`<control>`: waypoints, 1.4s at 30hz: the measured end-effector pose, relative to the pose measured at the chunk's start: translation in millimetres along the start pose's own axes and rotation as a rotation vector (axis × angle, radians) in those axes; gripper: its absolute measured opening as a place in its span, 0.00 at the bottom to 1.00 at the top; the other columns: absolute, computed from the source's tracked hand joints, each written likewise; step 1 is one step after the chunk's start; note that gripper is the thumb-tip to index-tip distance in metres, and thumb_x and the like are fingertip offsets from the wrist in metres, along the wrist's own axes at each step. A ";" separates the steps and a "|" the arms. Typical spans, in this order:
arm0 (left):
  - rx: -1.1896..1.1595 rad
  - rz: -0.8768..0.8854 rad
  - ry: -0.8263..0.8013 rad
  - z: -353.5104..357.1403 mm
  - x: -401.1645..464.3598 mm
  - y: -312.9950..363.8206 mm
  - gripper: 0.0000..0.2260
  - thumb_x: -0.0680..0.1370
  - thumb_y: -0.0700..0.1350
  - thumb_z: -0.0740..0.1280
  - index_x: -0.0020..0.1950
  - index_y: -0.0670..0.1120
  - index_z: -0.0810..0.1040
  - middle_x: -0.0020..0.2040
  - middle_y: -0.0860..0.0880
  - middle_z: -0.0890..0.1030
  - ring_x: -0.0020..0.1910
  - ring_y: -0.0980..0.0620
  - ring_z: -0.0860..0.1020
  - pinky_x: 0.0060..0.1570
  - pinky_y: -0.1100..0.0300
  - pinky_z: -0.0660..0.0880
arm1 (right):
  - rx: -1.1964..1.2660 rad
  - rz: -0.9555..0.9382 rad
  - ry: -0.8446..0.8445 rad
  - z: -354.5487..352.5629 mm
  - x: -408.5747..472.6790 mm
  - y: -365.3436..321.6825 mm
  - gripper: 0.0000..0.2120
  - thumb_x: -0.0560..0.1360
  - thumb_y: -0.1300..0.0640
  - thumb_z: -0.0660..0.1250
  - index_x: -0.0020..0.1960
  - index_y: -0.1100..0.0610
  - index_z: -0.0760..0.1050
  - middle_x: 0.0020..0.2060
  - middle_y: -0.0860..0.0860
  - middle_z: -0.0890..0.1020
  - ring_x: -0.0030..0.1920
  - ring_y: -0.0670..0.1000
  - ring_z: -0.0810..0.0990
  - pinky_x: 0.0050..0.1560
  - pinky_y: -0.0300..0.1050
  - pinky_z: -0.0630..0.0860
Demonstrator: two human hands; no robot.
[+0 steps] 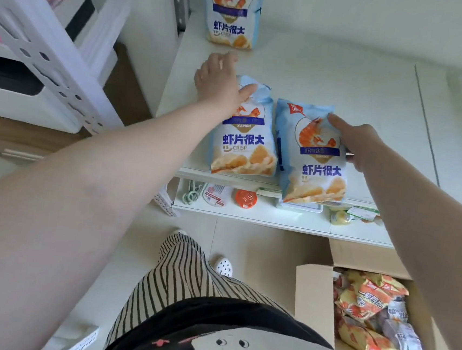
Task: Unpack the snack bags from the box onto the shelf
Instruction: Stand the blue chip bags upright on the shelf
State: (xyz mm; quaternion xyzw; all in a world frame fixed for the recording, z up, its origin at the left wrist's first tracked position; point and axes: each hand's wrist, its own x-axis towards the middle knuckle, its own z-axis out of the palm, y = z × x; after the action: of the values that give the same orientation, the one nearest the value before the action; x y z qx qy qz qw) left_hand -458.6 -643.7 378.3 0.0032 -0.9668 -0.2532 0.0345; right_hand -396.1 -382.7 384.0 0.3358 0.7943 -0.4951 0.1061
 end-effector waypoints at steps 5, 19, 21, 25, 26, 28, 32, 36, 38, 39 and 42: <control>-0.207 -0.561 -0.144 18.4 -47.8 -19.0 0.41 0.70 0.71 0.64 0.70 0.42 0.64 0.69 0.42 0.65 0.69 0.42 0.64 0.65 0.48 0.65 | -0.132 -0.013 -0.086 8.7 -23.0 17.3 0.22 0.71 0.38 0.72 0.48 0.56 0.75 0.36 0.52 0.79 0.32 0.49 0.76 0.30 0.39 0.69; -0.562 -0.542 -0.166 49.9 -42.9 -16.0 0.30 0.67 0.61 0.75 0.58 0.44 0.71 0.58 0.46 0.77 0.58 0.45 0.76 0.55 0.50 0.76 | 0.052 0.000 0.056 30.5 -22.1 25.2 0.21 0.64 0.43 0.80 0.40 0.54 0.71 0.35 0.50 0.80 0.36 0.51 0.81 0.39 0.47 0.78; -0.751 -0.536 -0.162 46.3 -41.1 -13.2 0.25 0.69 0.54 0.77 0.55 0.44 0.69 0.54 0.47 0.79 0.49 0.48 0.79 0.44 0.55 0.78 | 0.117 0.029 0.029 27.1 -23.4 23.9 0.22 0.65 0.44 0.80 0.39 0.54 0.69 0.35 0.50 0.79 0.34 0.50 0.80 0.35 0.46 0.76; -0.897 -0.568 -0.189 33.5 -30.7 -6.2 0.26 0.67 0.48 0.79 0.57 0.45 0.69 0.54 0.46 0.80 0.49 0.48 0.81 0.48 0.50 0.80 | 0.197 0.069 -0.018 18.0 -22.4 18.9 0.24 0.63 0.46 0.81 0.49 0.57 0.75 0.40 0.53 0.83 0.36 0.51 0.82 0.40 0.48 0.80; -0.961 -0.578 -0.191 29.4 -27.3 -4.2 0.26 0.67 0.45 0.79 0.57 0.45 0.69 0.53 0.46 0.80 0.48 0.47 0.82 0.47 0.49 0.81 | 0.211 0.056 -0.018 16.1 -21.8 17.0 0.25 0.63 0.46 0.81 0.52 0.59 0.76 0.42 0.53 0.84 0.37 0.52 0.83 0.40 0.48 0.81; -1.109 -0.560 -0.165 22.9 -18.6 -3.7 0.27 0.66 0.38 0.79 0.59 0.45 0.69 0.51 0.46 0.81 0.46 0.46 0.83 0.39 0.49 0.82 | 0.277 -0.013 -0.015 13.7 -22.1 13.9 0.25 0.64 0.50 0.81 0.55 0.59 0.78 0.44 0.53 0.85 0.38 0.52 0.85 0.36 0.46 0.82; -1.180 -0.422 -0.047 11.5 1.8 -3.7 0.31 0.65 0.34 0.78 0.64 0.45 0.70 0.53 0.47 0.82 0.48 0.49 0.83 0.39 0.52 0.82 | 0.443 -0.202 -0.004 12.7 -22.4 13.9 0.19 0.68 0.57 0.79 0.56 0.54 0.78 0.45 0.50 0.86 0.42 0.50 0.86 0.37 0.45 0.82; -1.126 -0.259 -0.151 9.0 14.5 -0.6 0.27 0.68 0.36 0.76 0.65 0.44 0.72 0.53 0.48 0.82 0.49 0.51 0.83 0.47 0.55 0.80 | 0.481 -0.305 -0.076 24.0 -21.6 13.2 0.23 0.68 0.60 0.78 0.61 0.56 0.76 0.50 0.53 0.85 0.48 0.53 0.86 0.44 0.49 0.83; -1.189 -0.208 -0.248 7.7 14.3 5.0 0.25 0.72 0.43 0.74 0.67 0.44 0.71 0.55 0.47 0.83 0.51 0.50 0.83 0.46 0.55 0.80 | 0.479 -0.341 -0.118 33.0 -20.1 13.3 0.27 0.67 0.62 0.79 0.63 0.59 0.74 0.52 0.55 0.85 0.50 0.55 0.85 0.49 0.52 0.83; -1.225 -0.198 -0.289 4.2 12.9 8.7 0.24 0.74 0.48 0.72 0.68 0.45 0.71 0.55 0.48 0.83 0.50 0.52 0.83 0.43 0.58 0.80 | 0.480 -0.347 -0.130 37.1 -18.5 13.8 0.27 0.66 0.62 0.79 0.63 0.59 0.74 0.52 0.55 0.85 0.51 0.56 0.85 0.51 0.54 0.82; -1.263 -0.173 -0.400 -3.5 11.6 13.7 0.33 0.65 0.64 0.68 0.66 0.52 0.71 0.55 0.53 0.83 0.52 0.57 0.83 0.41 0.64 0.79 | 0.459 -0.366 -0.203 47.8 -16.6 13.1 0.30 0.62 0.60 0.81 0.61 0.56 0.74 0.53 0.55 0.85 0.52 0.56 0.85 0.52 0.56 0.82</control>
State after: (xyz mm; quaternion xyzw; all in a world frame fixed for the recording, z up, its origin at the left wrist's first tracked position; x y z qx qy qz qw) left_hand -469.8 -633.8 388.8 0.0128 -0.6168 -0.7683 -0.1705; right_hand -383.1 -427.1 359.7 0.1513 0.6944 -0.7033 0.0153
